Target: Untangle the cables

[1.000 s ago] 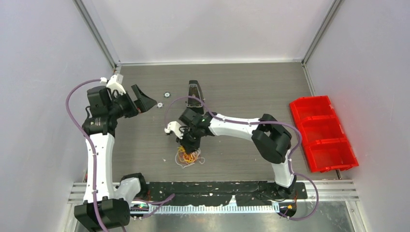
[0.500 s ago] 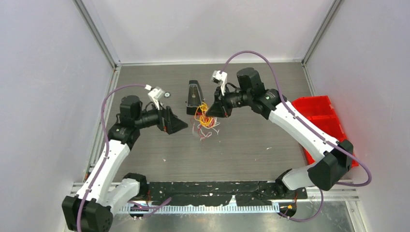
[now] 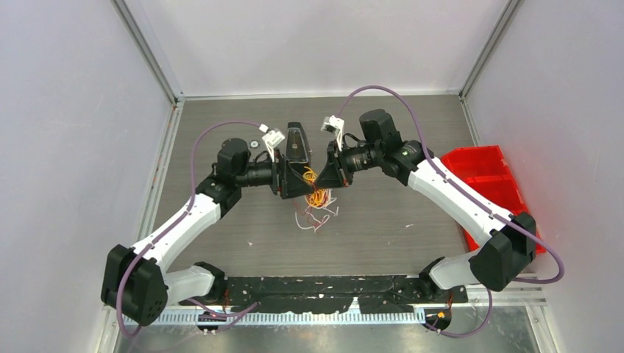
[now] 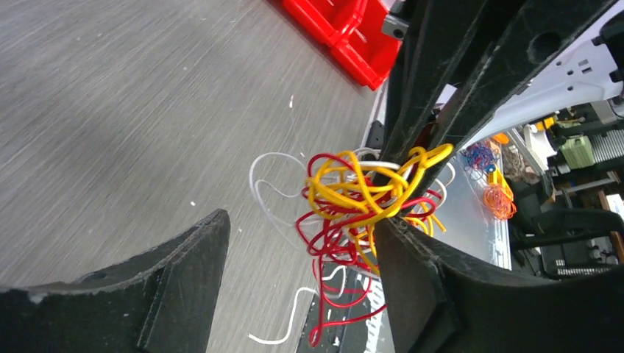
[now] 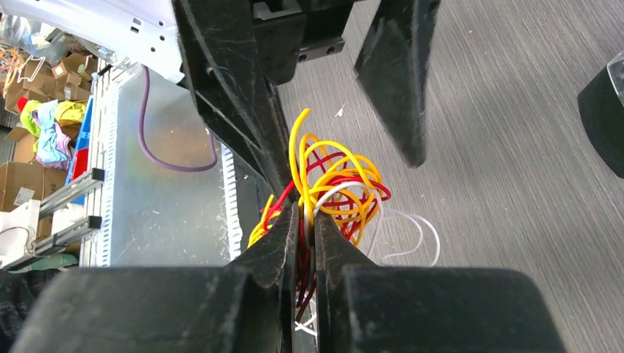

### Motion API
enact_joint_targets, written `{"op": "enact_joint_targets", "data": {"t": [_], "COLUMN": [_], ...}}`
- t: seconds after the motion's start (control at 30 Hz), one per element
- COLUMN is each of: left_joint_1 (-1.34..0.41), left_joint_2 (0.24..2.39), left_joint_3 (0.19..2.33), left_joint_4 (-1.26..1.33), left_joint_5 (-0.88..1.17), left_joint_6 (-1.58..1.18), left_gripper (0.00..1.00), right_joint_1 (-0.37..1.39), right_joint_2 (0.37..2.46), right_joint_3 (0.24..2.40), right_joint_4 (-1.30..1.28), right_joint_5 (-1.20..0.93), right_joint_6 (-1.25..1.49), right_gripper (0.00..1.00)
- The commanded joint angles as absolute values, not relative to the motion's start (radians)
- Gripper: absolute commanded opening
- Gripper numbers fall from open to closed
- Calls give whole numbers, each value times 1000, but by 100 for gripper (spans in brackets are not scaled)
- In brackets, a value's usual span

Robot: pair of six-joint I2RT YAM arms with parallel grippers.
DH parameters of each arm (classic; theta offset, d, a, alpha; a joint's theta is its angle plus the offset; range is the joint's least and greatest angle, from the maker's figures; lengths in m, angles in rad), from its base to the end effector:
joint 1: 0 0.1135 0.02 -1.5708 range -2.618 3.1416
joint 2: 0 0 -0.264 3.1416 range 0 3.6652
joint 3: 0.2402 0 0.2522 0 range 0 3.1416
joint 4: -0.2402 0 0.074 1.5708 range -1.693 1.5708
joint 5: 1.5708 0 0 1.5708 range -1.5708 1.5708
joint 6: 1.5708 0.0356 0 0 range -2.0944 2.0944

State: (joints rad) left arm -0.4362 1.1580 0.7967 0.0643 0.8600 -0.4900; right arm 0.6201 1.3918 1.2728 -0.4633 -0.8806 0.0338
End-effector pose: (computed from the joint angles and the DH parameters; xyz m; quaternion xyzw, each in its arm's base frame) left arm 0.2219 -0.1332 0.2964 0.2282 0.7372 -0.5413 0.3339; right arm 0.2315 0.1990 0.3506 -0.4237 0.7040 0.4931 0.2859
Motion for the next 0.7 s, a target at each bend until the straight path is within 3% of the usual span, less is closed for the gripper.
{"op": "enact_joint_targets", "data": {"t": [0.0,0.17,0.33,0.5,0.67], "left_joint_1": [-463,-458,-331,-170,-150], "left_joint_2": [1174,1142,1101,1039,1032], "left_joint_3": [798,769,747,722,713], "left_joint_4": [245,238,257,128,48], "left_joint_5": [906,943,1019,1001,955], "left_joint_6": [-577,-576,-691,-630,-569], "left_gripper": [61,3,0,0,0], "right_joint_1": [617,569,461,315,275], "right_joint_2": [1351,1316,1311,1312,1337], "right_joint_3": [1258,1216,1205,1189,1152], "right_joint_4": [-390,-356,-403,-542,-568], "right_joint_5": [-937,-951,-969,-949,-952], "right_joint_6": [55,81,61,-71,-103], "right_gripper": [5,6,7,10,6]}}
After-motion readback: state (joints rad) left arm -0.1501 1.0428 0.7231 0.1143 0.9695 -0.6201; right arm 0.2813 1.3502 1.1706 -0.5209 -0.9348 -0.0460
